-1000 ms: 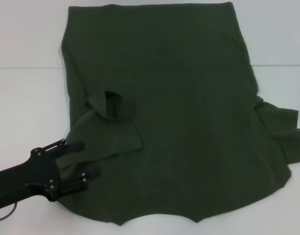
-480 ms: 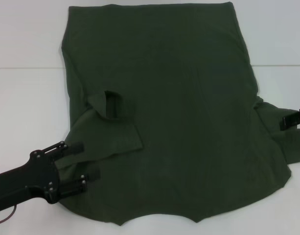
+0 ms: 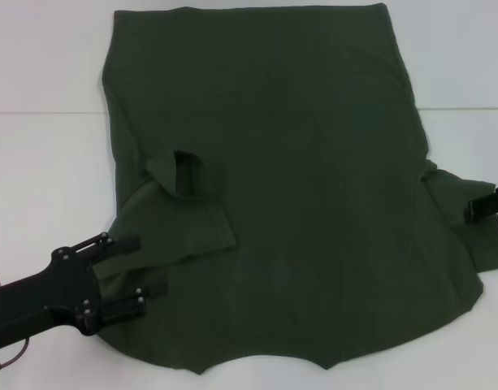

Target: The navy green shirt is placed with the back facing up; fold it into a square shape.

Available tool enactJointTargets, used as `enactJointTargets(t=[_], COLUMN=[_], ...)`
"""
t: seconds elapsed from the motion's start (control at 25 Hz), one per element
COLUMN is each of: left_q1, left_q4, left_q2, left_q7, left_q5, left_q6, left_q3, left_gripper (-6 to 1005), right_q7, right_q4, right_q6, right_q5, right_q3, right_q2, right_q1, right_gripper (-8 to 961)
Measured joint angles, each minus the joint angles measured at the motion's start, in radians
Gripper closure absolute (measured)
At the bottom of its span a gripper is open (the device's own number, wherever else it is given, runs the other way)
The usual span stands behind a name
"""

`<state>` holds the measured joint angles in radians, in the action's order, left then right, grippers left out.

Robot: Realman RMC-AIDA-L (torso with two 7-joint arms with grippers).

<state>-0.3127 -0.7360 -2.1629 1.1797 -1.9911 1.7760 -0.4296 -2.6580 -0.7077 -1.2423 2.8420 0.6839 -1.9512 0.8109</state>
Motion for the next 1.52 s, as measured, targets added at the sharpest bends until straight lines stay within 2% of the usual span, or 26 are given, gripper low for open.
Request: enactJointTargets(t=[0.56,0.96,1.2,1.4,1.52], left_q1=[0.0,0.0,0.0,0.0,0.0], left_q4=[0.007,0.013,0.014,0.016,0.018], left_q2=[0.0,0.0,0.0,0.0,0.0], left_q7=[0.0,0.002,0.005,0.006,0.006], left_q5=[0.0,0.0,-0.001,-0.002,-0.002], left_q6=[-0.001,-0.002,-0.003,-0.003,-0.003], left_q3=[0.002,0.001,0.002,0.003,0.003], left_gripper=[176,176,177,177,177], right_q7=[-0.007,-0.008,-0.008,-0.004,0.0], right_q4=[0.012,0.037,0.035,0.034,0.034], right_q6=[0.031,0.054,0.057,0.057,0.057], right_q5=[0.0,0.0,0.0,0.0,0.0], right_q3=[0.031,0.038,0.04,0.04,0.04], right_q2=[-0.006,-0.004,-0.003,-0.001,-0.001], right_q1=[0.006,0.009,0.01,0.01,0.009], right_gripper=[196,428,645,871,902])
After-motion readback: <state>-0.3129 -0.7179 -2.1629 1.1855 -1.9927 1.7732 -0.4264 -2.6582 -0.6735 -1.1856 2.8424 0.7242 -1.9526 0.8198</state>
